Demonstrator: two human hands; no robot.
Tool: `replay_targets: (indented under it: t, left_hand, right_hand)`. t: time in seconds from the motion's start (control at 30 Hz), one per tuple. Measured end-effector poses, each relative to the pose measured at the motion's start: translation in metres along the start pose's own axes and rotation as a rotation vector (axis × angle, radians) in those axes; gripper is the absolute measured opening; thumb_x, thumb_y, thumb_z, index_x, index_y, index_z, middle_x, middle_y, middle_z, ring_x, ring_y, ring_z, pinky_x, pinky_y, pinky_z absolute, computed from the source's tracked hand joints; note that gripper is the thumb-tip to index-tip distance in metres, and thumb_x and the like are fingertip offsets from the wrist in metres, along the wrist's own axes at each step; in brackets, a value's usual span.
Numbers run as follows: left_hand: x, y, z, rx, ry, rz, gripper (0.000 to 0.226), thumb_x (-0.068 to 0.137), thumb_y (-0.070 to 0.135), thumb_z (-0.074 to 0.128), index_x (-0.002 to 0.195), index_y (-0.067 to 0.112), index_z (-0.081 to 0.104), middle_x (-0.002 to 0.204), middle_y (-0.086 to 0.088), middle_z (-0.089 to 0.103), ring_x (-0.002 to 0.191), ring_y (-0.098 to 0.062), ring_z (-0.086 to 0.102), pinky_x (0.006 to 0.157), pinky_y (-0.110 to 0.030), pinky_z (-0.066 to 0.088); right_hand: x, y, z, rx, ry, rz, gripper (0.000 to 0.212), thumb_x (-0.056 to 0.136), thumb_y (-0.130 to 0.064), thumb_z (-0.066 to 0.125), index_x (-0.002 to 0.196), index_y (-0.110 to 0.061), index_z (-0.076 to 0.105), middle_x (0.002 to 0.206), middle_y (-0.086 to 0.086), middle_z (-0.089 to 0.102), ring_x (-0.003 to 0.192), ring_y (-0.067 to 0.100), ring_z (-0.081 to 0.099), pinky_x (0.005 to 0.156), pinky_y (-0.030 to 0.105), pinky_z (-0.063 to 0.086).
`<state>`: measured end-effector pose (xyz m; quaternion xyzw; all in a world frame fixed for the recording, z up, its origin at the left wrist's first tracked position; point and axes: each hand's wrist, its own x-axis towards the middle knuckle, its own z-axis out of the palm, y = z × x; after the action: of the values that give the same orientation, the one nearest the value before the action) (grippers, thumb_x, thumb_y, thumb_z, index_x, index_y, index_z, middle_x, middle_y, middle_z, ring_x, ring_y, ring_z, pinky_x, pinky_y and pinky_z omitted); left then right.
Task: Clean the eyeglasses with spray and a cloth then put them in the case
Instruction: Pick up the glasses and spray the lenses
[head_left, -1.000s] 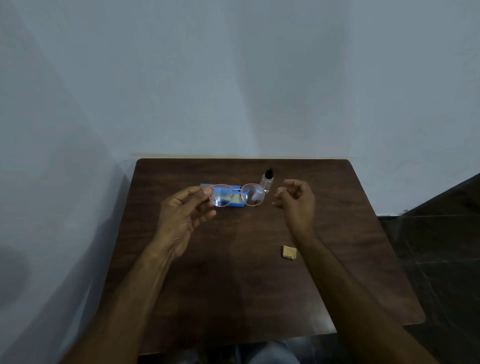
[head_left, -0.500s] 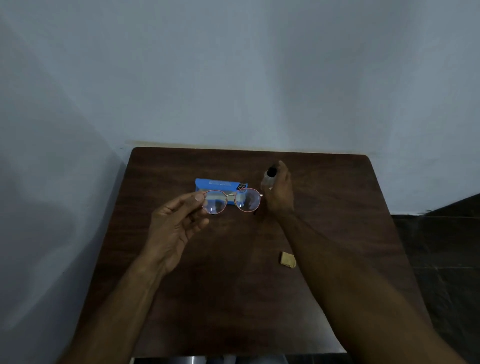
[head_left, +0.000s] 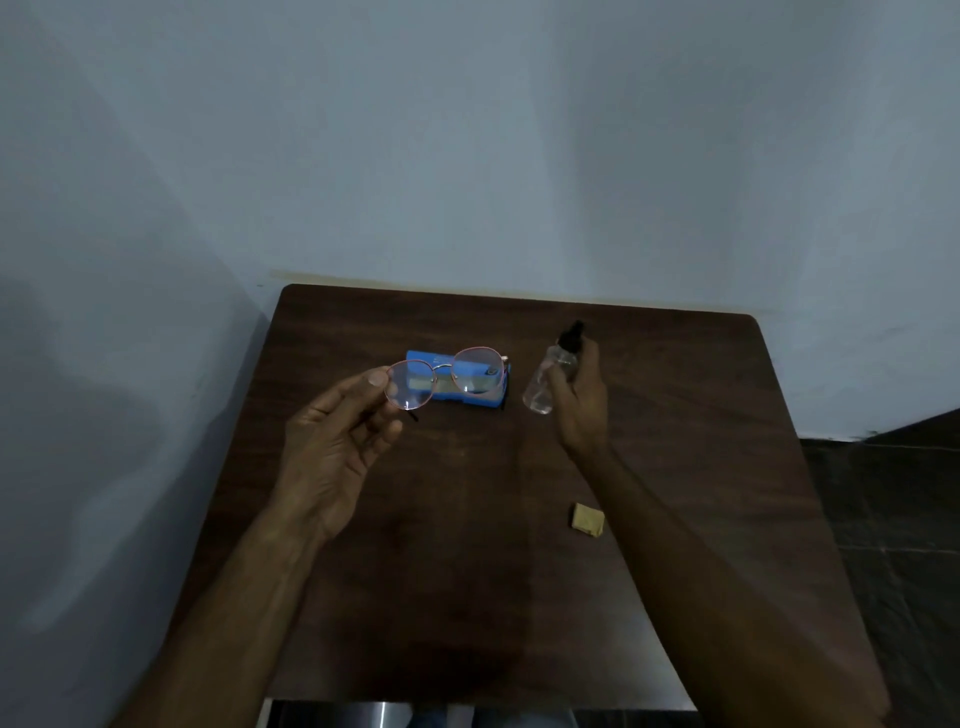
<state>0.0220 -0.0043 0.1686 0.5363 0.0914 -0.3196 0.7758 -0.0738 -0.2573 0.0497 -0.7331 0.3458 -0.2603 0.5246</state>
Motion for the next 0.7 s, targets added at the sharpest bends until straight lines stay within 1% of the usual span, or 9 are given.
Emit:
replay_targets:
  t: [0.07, 0.17, 0.27, 0.33, 0.43, 0.47, 0.53, 0.6, 0.7]
  left_hand:
    - [-0.002, 0.003, -0.007, -0.007, 0.018, 0.015, 0.019, 0.087, 0.018, 0.075, 0.105, 0.016, 0.079, 0.088, 0.003, 0.078, 0.074, -0.005, 0.073, 0.064, -0.019, 0.061]
    - [-0.004, 0.008, -0.015, -0.012, 0.039, 0.044, 0.015, 0.094, 0.015, 0.072, 0.107, 0.015, 0.078, 0.087, 0.002, 0.078, 0.074, -0.005, 0.073, 0.064, -0.018, 0.061]
    - [-0.011, 0.013, -0.019, -0.027, 0.015, 0.067, 0.015, 0.089, 0.017, 0.075, 0.104, 0.016, 0.079, 0.086, 0.002, 0.078, 0.073, -0.005, 0.073, 0.065, -0.019, 0.061]
    - [-0.016, 0.016, -0.022, -0.021, -0.007, 0.089, 0.024, 0.080, 0.022, 0.078, 0.103, 0.016, 0.079, 0.085, 0.001, 0.078, 0.073, -0.005, 0.073, 0.065, -0.020, 0.061]
    - [-0.020, 0.018, -0.027, -0.017, -0.028, 0.110, 0.026, 0.080, 0.021, 0.077, 0.105, 0.012, 0.078, 0.084, 0.000, 0.078, 0.072, -0.005, 0.072, 0.065, -0.020, 0.062]
    - [-0.021, 0.018, -0.028, -0.017, -0.033, 0.112, 0.023, 0.084, 0.019, 0.076, 0.105, 0.011, 0.078, 0.084, 0.000, 0.077, 0.071, -0.005, 0.072, 0.066, -0.021, 0.062]
    - [-0.024, 0.018, -0.030, -0.016, -0.037, 0.119, 0.017, 0.089, 0.015, 0.074, 0.104, 0.011, 0.078, 0.083, 0.000, 0.077, 0.071, -0.006, 0.072, 0.066, -0.022, 0.062]
    - [-0.026, 0.019, -0.031, -0.011, -0.034, 0.130, 0.020, 0.085, 0.016, 0.076, 0.104, 0.011, 0.078, 0.083, -0.001, 0.078, 0.072, -0.007, 0.073, 0.067, -0.022, 0.063]
    - [-0.028, 0.018, -0.033, 0.008, -0.038, 0.143, 0.019, 0.091, 0.013, 0.074, 0.109, 0.009, 0.078, 0.085, -0.002, 0.078, 0.074, -0.008, 0.073, 0.068, -0.023, 0.063]
  right_hand:
    - [-0.023, -0.032, -0.008, 0.171, -0.019, -0.001, 0.022, 0.097, -0.022, 0.052, 0.118, -0.026, 0.057, 0.095, -0.003, 0.066, 0.082, 0.015, 0.067, 0.075, 0.039, 0.057]
    - [-0.053, -0.076, -0.017, 0.509, -0.160, 0.110, 0.027, 0.091, -0.022, 0.050, 0.115, -0.011, 0.057, 0.083, 0.010, 0.064, 0.060, 0.026, 0.061, 0.050, 0.033, 0.052]
    - [-0.079, -0.104, -0.022, 0.683, -0.306, 0.184, 0.031, 0.097, -0.033, 0.047, 0.111, -0.007, 0.057, 0.077, 0.011, 0.060, 0.049, 0.024, 0.054, 0.046, 0.027, 0.046]
    - [-0.094, -0.116, -0.024, 0.752, -0.383, 0.217, 0.035, 0.100, -0.041, 0.046, 0.106, -0.009, 0.060, 0.075, 0.011, 0.057, 0.047, 0.022, 0.052, 0.044, 0.025, 0.044]
    - [-0.109, -0.134, -0.023, 0.887, -0.498, 0.283, 0.035, 0.100, -0.041, 0.047, 0.099, -0.011, 0.066, 0.075, 0.013, 0.058, 0.044, 0.019, 0.054, 0.040, 0.024, 0.045]
    - [-0.114, -0.139, -0.022, 0.886, -0.508, 0.279, 0.035, 0.100, -0.040, 0.048, 0.102, -0.010, 0.066, 0.076, 0.014, 0.059, 0.044, 0.020, 0.054, 0.040, 0.024, 0.045]
    - [-0.122, -0.146, -0.020, 0.708, -0.433, 0.185, 0.033, 0.104, -0.035, 0.049, 0.118, -0.009, 0.064, 0.079, 0.018, 0.063, 0.045, 0.024, 0.056, 0.043, 0.027, 0.047]
    - [-0.129, -0.149, -0.018, 0.470, -0.314, 0.013, 0.030, 0.110, -0.023, 0.052, 0.139, -0.021, 0.058, 0.091, 0.017, 0.068, 0.049, 0.030, 0.059, 0.046, 0.032, 0.050]
    - [-0.134, -0.151, -0.017, 0.100, -0.226, -0.237, 0.059, 0.107, -0.011, 0.060, 0.156, -0.039, 0.042, 0.106, 0.006, 0.071, 0.054, 0.025, 0.066, 0.051, 0.036, 0.057]
